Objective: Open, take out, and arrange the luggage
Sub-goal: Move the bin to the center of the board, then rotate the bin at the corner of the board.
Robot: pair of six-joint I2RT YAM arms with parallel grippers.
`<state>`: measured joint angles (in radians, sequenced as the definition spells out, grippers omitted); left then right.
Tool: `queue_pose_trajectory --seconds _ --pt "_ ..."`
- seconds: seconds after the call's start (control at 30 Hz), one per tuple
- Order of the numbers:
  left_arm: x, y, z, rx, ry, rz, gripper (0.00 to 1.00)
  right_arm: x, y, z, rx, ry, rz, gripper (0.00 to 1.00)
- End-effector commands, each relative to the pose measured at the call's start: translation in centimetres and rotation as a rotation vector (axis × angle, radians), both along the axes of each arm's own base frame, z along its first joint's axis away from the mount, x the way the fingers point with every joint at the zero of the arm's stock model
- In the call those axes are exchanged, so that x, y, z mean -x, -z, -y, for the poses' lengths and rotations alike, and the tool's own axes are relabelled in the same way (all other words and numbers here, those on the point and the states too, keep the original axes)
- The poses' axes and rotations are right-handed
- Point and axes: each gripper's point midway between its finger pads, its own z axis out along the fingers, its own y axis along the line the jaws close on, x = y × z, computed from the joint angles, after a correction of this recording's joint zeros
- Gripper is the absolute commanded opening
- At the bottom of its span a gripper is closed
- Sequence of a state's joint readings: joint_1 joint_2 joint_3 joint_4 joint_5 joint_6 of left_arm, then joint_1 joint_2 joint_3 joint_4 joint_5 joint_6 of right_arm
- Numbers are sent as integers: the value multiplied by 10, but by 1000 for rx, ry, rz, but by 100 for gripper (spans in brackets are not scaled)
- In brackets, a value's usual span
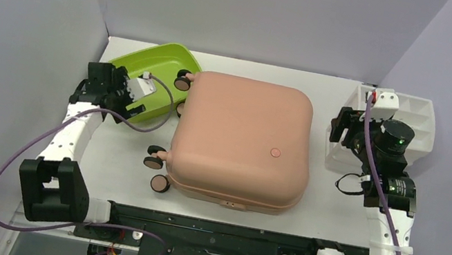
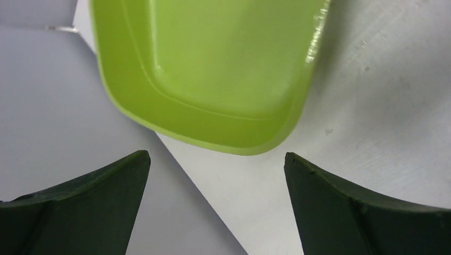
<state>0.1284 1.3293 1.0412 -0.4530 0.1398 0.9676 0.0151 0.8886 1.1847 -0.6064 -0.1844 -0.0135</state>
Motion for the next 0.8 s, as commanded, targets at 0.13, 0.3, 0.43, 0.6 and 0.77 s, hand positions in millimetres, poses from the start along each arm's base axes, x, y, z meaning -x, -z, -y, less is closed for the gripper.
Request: queue_pose_trajectory --seconds 0.13,0.3,0.43,0.6,0.77 --pt "7 30 33 -24 429 -223 94 -1 -6 -2 0 -7 43 64" --pt "10 56 36 4 468 -322 90 -1 -2 -2 3 -5 37 64" --pt "12 71 37 35 452 -365 88 -2 -1 -1 5 -2 37 64" --pt "11 87 35 39 386 -364 76 -4 1 -1 1 0 31 63" --pt "5 96 20 23 181 -340 41 -3 1 -1 2 2 35 63"
